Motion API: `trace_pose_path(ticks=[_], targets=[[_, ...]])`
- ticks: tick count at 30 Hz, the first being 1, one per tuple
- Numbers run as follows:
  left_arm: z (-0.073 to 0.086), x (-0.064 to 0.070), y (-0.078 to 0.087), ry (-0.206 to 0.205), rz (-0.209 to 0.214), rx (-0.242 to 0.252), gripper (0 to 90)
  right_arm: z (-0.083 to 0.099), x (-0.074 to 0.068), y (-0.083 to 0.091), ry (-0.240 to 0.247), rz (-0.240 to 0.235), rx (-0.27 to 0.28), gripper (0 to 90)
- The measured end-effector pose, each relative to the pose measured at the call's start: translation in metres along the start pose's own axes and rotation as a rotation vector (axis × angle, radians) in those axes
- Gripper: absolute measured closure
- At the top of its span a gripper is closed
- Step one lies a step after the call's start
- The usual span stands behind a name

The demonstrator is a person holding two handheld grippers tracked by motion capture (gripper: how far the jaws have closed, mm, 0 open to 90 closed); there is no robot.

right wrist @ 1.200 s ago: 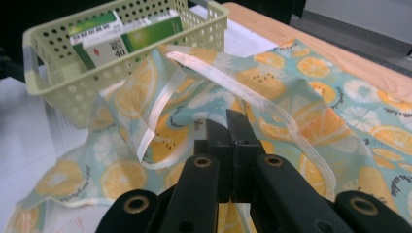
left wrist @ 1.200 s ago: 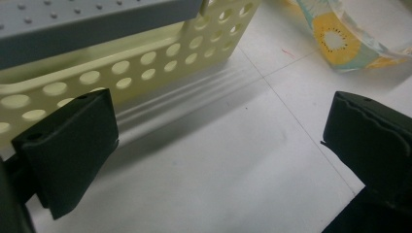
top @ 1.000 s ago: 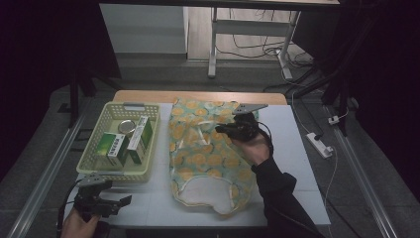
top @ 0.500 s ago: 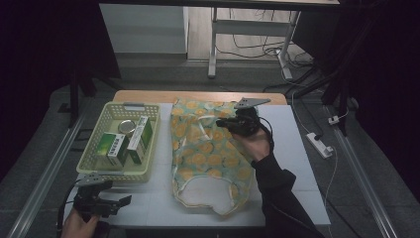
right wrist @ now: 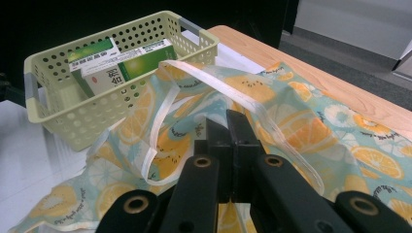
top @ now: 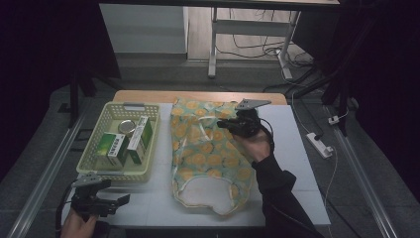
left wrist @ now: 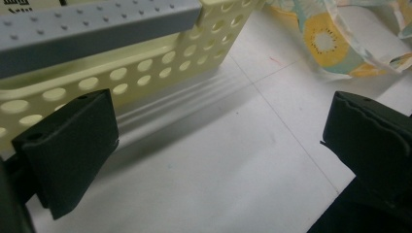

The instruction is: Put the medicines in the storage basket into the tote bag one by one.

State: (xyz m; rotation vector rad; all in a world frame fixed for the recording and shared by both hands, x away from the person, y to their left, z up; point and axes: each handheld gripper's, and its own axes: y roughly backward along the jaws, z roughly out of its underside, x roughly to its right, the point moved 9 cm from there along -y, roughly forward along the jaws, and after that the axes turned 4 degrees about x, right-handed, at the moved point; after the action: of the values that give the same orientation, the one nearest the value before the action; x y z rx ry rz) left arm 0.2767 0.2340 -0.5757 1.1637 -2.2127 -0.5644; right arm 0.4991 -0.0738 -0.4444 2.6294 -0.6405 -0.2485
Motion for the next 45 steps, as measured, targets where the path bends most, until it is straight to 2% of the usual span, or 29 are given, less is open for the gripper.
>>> trace_pose_path(ticks=[6, 14, 20, 29, 36, 41, 45], targets=[[-0.005, 0.0, 0.004, -0.01, 0.004, 0.021, 0.0, 0.001, 0.0, 0.0, 0.0, -0.002, -0.001, 90.0], [-0.011, 0.001, 0.006, -0.069, -0.022, 0.009, 0.0, 0.006, -0.001, -0.003, 0.009, -0.002, -0.022, 90.0], [-0.015, 0.004, 0.009, -0.068, -0.022, -0.01, 0.0, 0.008, -0.002, -0.004, 0.012, -0.005, -0.029, 90.0], [-0.028, 0.01, 0.022, -0.08, -0.032, 0.044, 0.0, 0.008, 0.001, -0.002, 0.01, 0.0, -0.02, 90.0], [-0.037, 0.003, 0.026, -0.087, -0.062, 0.07, 0.0, 0.007, 0.0, -0.002, 0.014, -0.001, -0.021, 90.0], [-0.049, -0.005, 0.028, -0.106, -0.099, 0.111, 0.0, 0.008, 0.002, -0.002, 0.02, 0.002, -0.022, 90.0], [-0.053, -0.011, 0.026, -0.105, -0.119, 0.106, 0.1, 0.009, 0.002, -0.002, 0.025, 0.003, -0.022, 90.0]])
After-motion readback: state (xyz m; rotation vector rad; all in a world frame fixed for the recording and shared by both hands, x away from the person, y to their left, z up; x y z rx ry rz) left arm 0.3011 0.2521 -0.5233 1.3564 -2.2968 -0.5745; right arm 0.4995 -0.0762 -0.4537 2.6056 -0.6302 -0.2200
